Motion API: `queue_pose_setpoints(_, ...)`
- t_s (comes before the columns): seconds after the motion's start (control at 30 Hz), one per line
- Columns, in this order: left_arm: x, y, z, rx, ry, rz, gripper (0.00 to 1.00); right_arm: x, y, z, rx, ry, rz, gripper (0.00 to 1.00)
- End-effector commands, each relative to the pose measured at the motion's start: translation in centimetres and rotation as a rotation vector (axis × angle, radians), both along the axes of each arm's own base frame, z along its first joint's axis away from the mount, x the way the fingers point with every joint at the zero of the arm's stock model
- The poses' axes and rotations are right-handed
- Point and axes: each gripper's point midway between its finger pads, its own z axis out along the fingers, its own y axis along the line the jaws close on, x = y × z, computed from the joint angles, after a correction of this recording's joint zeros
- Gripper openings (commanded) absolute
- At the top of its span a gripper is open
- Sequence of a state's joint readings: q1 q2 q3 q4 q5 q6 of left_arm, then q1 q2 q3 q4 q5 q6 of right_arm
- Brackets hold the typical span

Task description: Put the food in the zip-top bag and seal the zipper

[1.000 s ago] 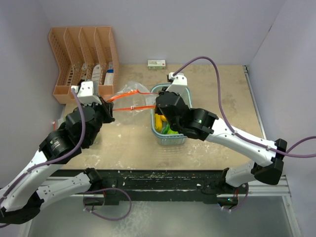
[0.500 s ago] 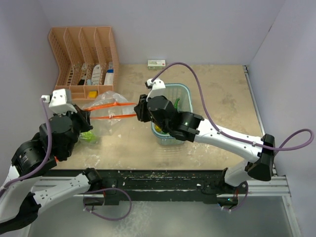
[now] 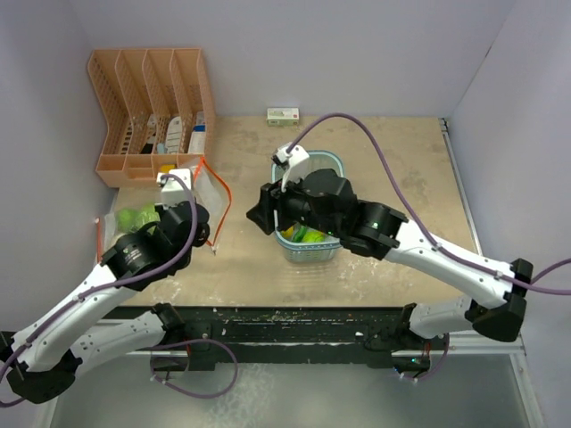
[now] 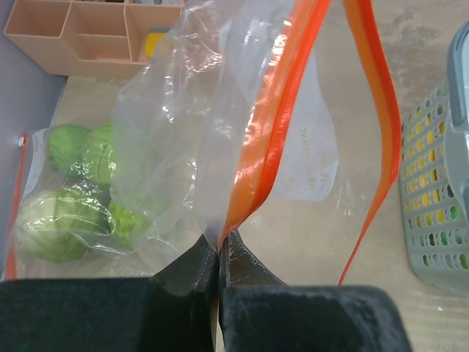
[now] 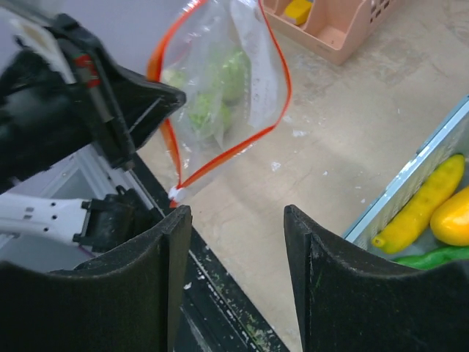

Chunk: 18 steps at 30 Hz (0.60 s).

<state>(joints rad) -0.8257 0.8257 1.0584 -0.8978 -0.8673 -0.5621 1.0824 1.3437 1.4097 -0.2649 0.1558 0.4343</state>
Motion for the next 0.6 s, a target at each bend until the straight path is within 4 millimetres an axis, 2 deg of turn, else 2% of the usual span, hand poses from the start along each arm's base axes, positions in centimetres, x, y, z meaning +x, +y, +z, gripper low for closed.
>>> queue_pose_setpoints(0.0,0.4,0.0,0.9,-0.069,-0.055,0.043,0.00,-1.3,-2.3,2.5,0.071,0.000,-0.014,0.54)
queue_pose_setpoints(0.07,0.1,0.3,0.8,-0.073,-0.050,0.045,0.00,0.3,-4.4,2.3,0.037,0.004,-0.158,0.54)
queue_pose_setpoints(0.17,-0.6,0.6,0.4,-0.099,-0.048,0.037,0.00,2.4,-7.8,-0.4,-0.092,0.048,-0.342,0.55)
queue_pose_setpoints(0.27,-1.0,0.7,-0.4,-0.119,-0.046,0.029,0.00,4.8,-10.5,-3.3,-0.152,0.122,-0.438,0.58)
queue_pose_setpoints(0.37,-1.1,0.7,-0.6,-0.136,-0.055,0.016,0.00,6.9,-12.6,-6.7,-0.190,0.192,-0.481,0.70)
queue_pose_setpoints(0.47,-1.1,0.3,-0.5,-0.147,-0.063,-0.010,0.00,8.4,-13.5,-10.2,-0.269,0.235,-0.466,0.74)
queue_pose_setpoints(0.57,-1.1,-0.1,-0.3,-0.154,-0.066,-0.033,0.00,9.3,-12.5,-13.0,-0.357,0.250,-0.390,0.77)
